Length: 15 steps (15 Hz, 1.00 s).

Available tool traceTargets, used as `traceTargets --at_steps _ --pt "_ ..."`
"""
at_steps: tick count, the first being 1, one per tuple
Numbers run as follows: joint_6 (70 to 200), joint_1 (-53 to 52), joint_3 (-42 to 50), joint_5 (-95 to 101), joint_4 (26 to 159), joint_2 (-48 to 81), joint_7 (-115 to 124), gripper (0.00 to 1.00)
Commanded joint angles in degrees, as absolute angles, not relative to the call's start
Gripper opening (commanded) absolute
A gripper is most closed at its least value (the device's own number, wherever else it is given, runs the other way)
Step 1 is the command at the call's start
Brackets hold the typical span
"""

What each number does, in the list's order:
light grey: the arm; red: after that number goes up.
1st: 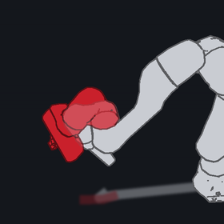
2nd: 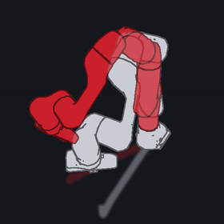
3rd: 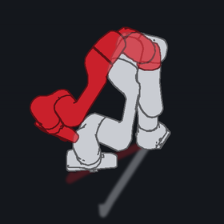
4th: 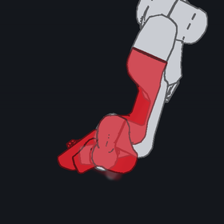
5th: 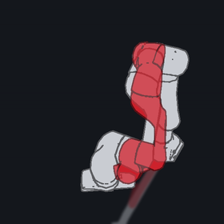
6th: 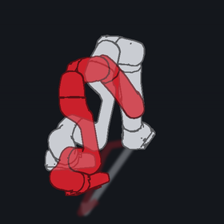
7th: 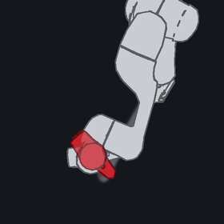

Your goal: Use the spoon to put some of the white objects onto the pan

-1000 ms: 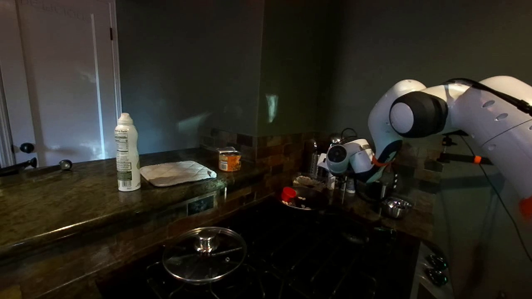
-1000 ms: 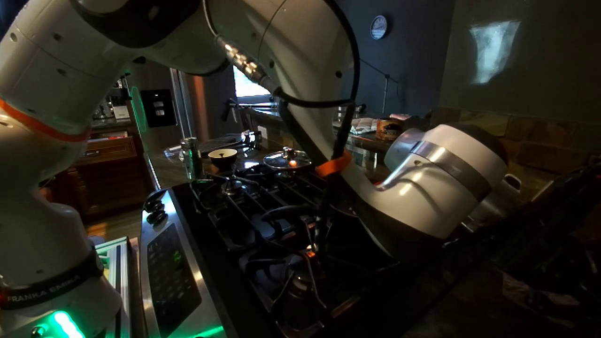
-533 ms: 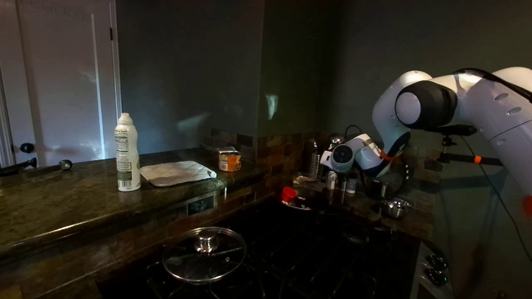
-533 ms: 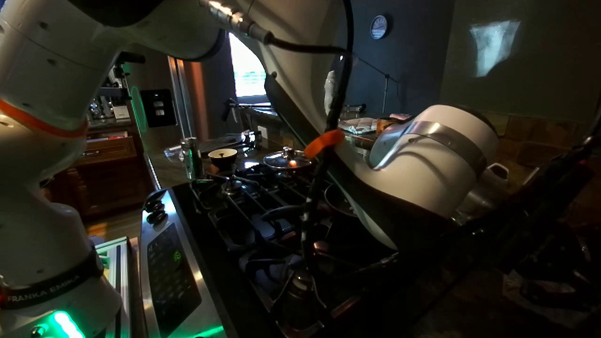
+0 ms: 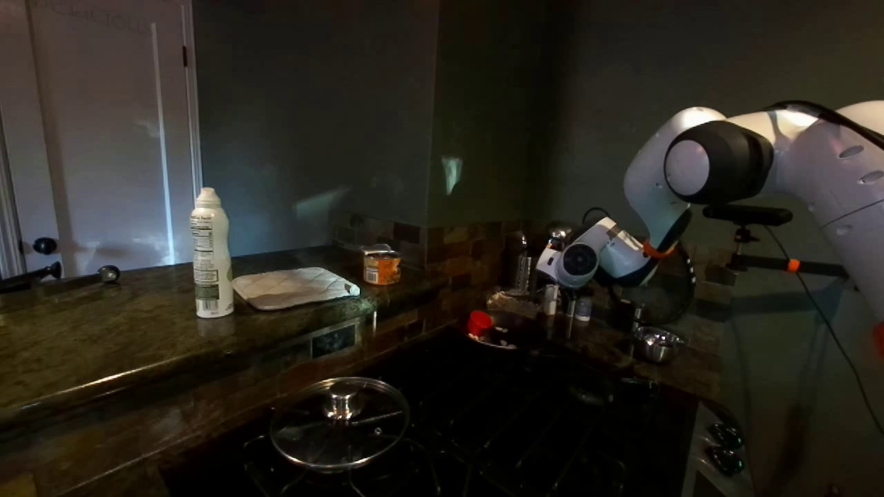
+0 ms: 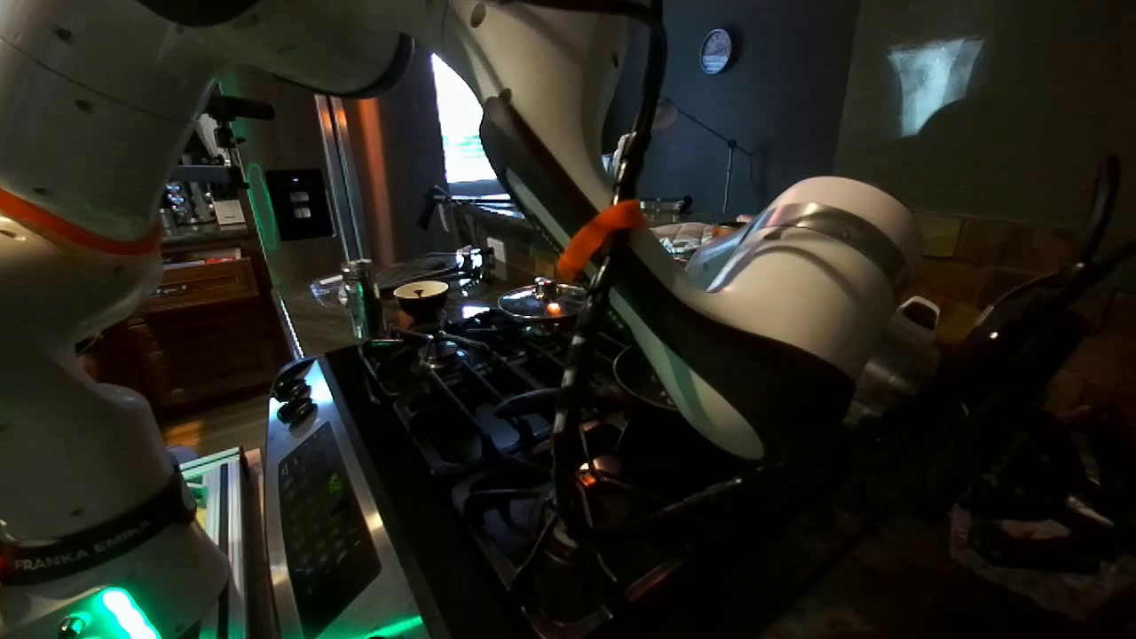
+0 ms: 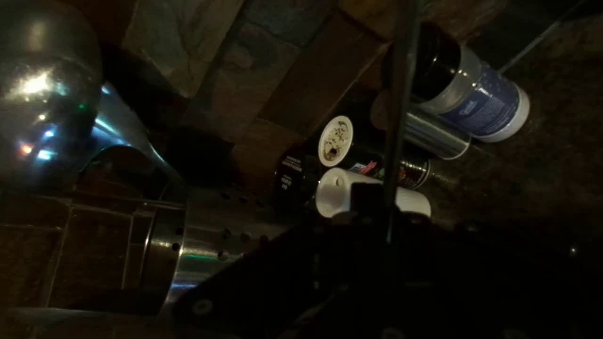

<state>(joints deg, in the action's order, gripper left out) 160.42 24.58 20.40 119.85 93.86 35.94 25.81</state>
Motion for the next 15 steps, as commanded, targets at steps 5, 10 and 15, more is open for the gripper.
traceTargets --at_steps 5,10,15 --pt "154.08 22.94 19.13 131.41 100.37 31.2 39.9 0.01" --pt "149.82 21.86 18.98 134.45 105.94 28.28 45.9 0.01" --pt "150.26 25.67 15.12 132.67 104.61 28.96 43.11 0.03"
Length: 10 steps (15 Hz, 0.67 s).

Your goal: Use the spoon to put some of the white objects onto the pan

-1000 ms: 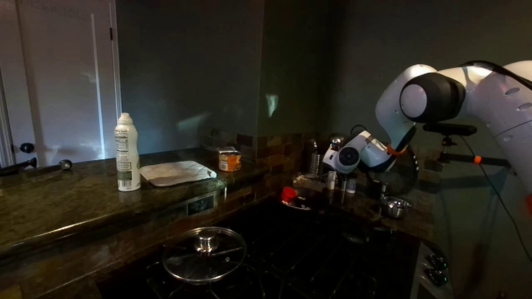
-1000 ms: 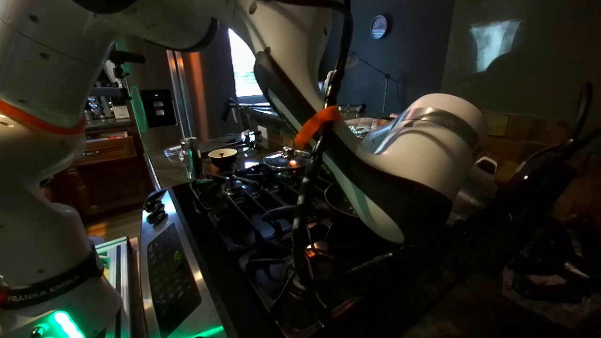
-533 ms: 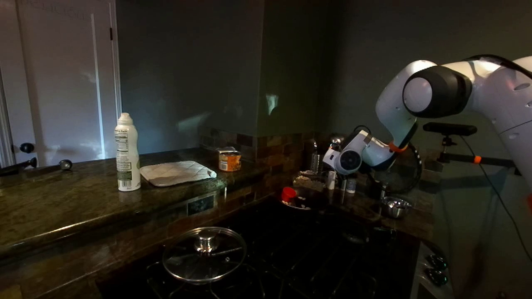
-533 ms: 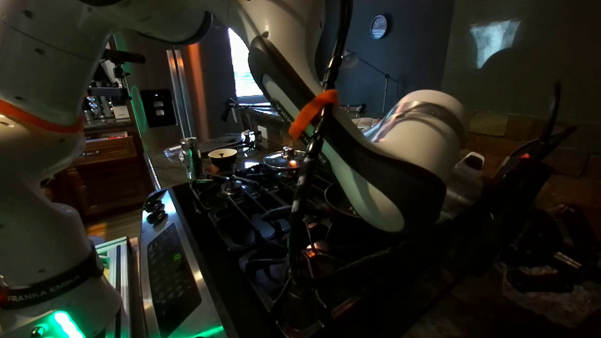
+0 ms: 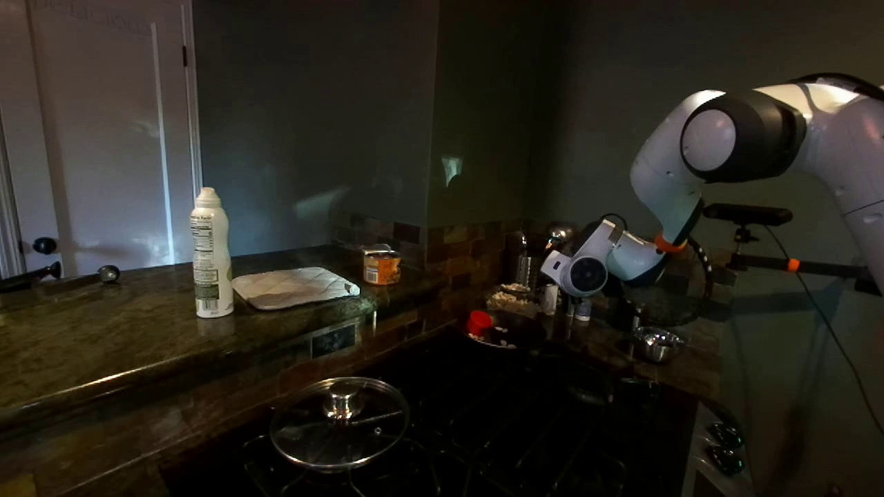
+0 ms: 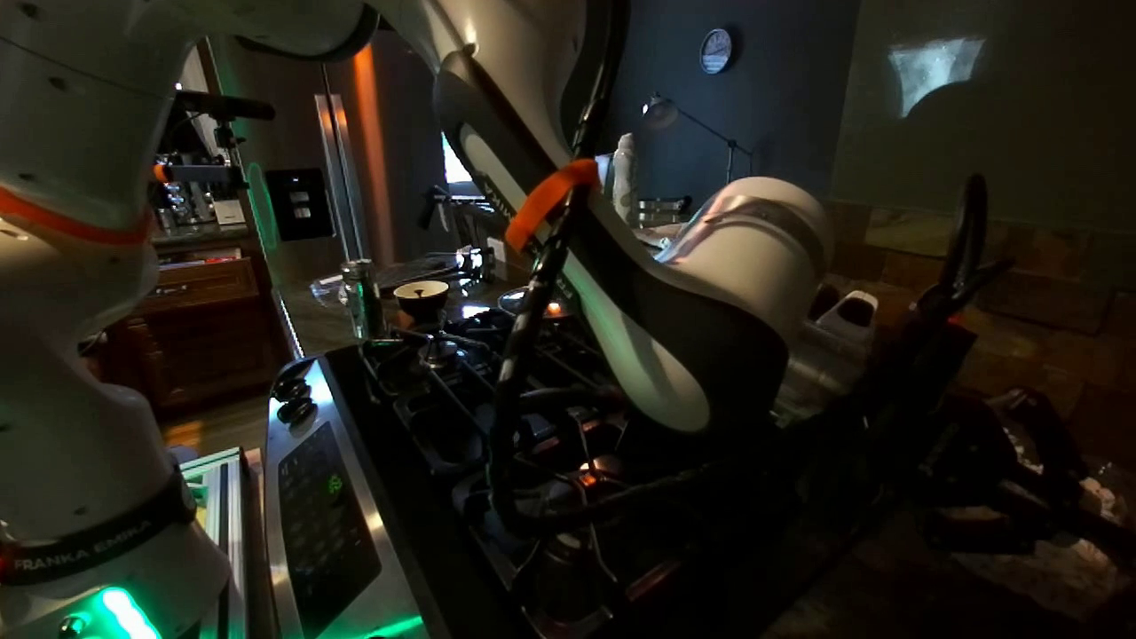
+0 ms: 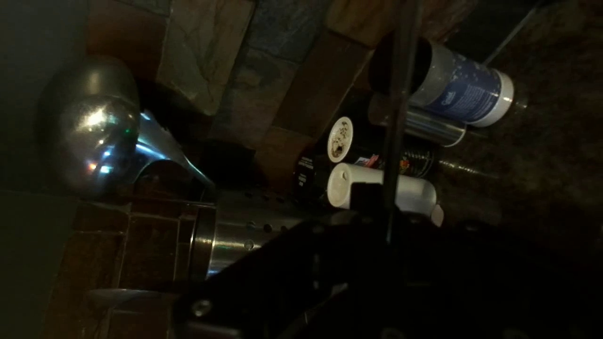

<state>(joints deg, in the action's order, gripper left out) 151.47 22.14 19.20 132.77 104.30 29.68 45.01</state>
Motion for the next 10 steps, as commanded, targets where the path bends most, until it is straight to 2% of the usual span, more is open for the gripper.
traceTargets --at_steps 1,2,10 --pt "150.27 25.65 15.14 132.71 104.76 28.76 43.17 0.03" --pt "148.97 25.16 15.14 133.22 104.92 28.55 43.26 0.01" --pt "140.66 24.93 12.03 135.32 108.91 27.17 44.14 0.01"
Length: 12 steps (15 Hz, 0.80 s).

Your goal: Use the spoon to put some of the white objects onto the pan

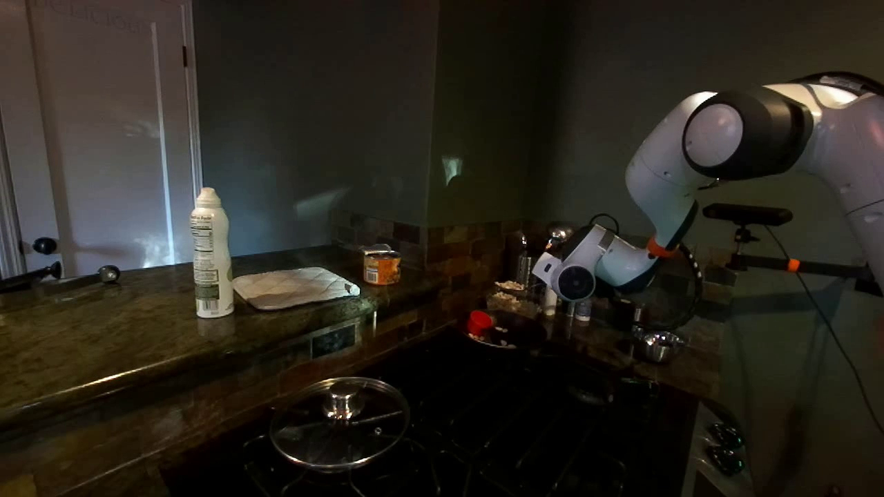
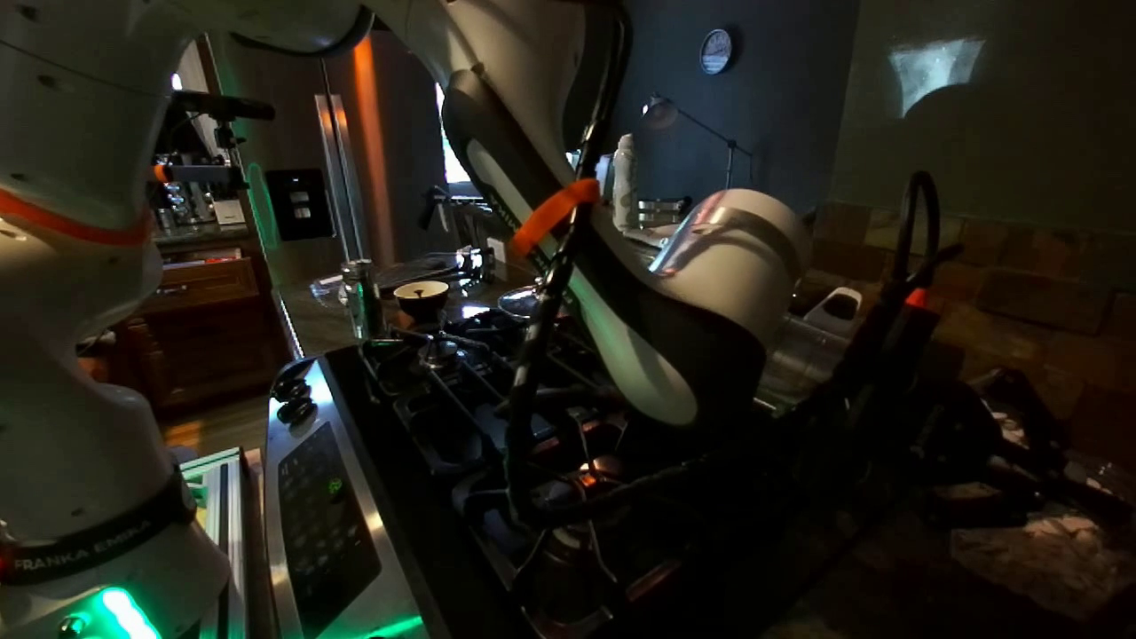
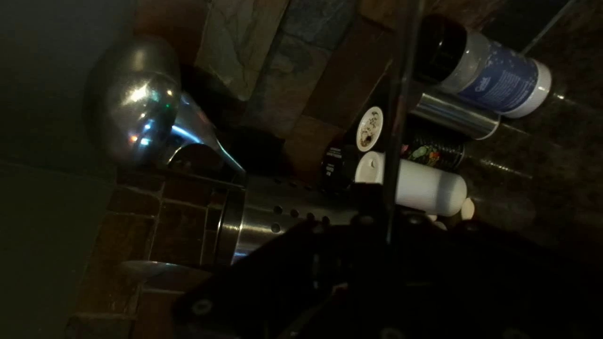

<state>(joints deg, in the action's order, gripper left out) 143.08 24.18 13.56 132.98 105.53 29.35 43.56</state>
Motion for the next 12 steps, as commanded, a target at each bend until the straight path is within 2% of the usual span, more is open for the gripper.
traceTargets --at_steps 1,10,12 --pt "140.02 24.92 11.92 135.32 109.38 27.1 44.17 0.01" --pt "138.98 25.62 10.72 148.03 116.26 22.31 52.85 0.01" --pt "138.5 23.75 10.0 143.88 116.04 21.31 49.85 0.01"
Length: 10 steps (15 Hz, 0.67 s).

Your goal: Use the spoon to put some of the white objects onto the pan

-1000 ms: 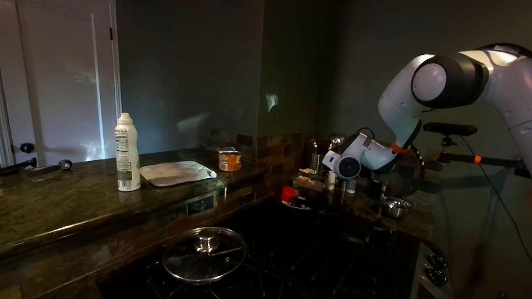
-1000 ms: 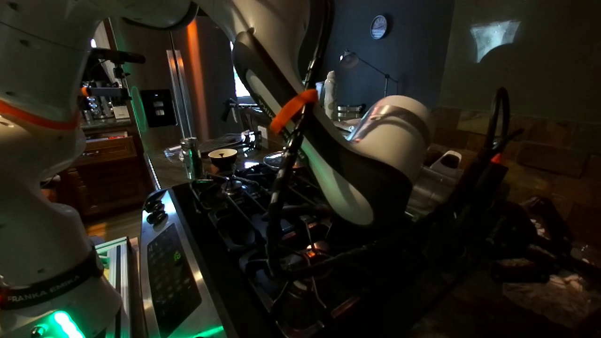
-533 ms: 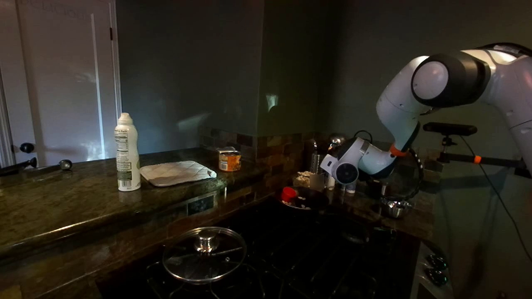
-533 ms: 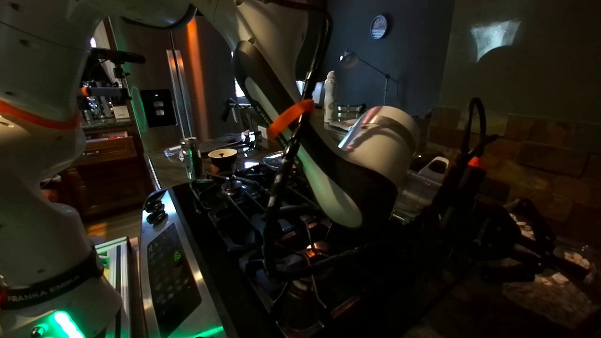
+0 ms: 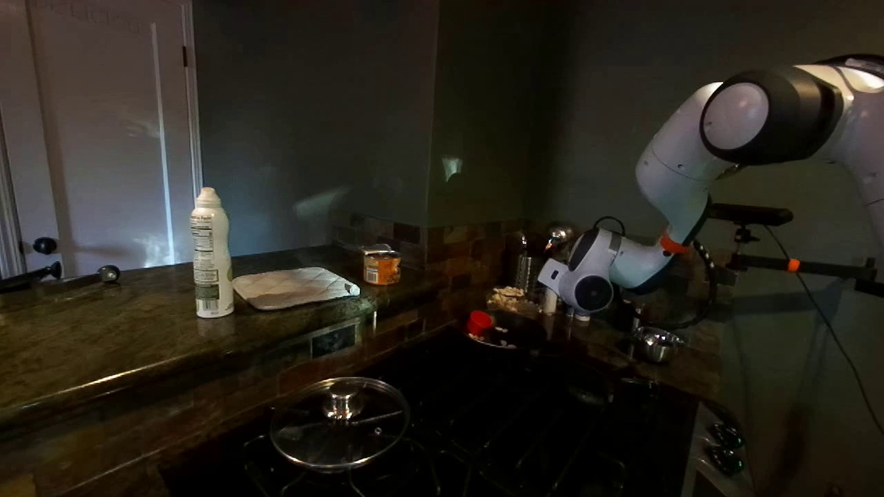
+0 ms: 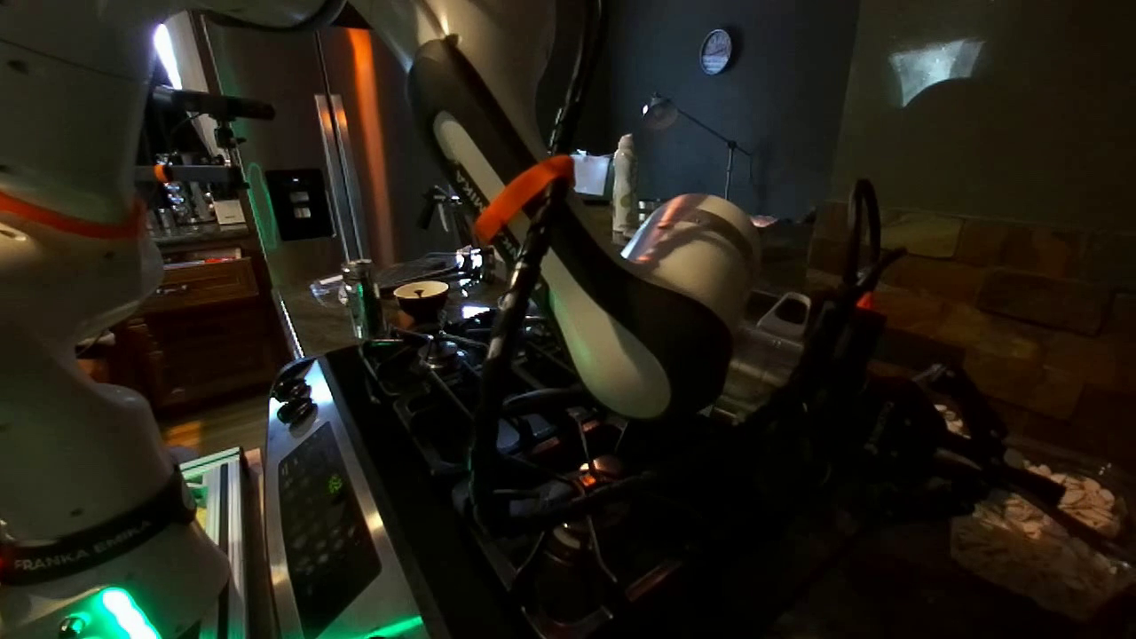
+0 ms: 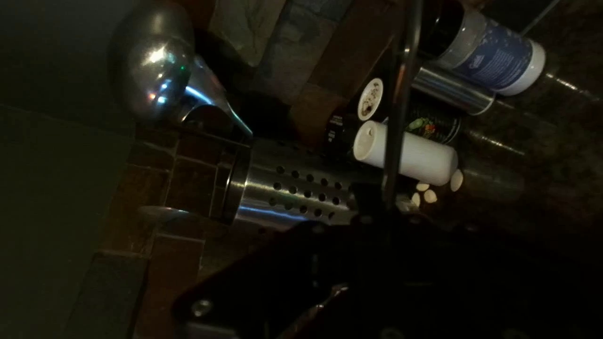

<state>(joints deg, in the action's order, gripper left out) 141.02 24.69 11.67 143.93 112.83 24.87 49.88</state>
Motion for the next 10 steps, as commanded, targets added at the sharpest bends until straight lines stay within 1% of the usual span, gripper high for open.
traceTargets --at_steps 1,10 --pt "138.62 23.34 9.49 143.76 115.97 20.84 49.7 0.01" --pt "135.9 20.2 8.15 143.65 118.97 17.58 49.85 0.01"
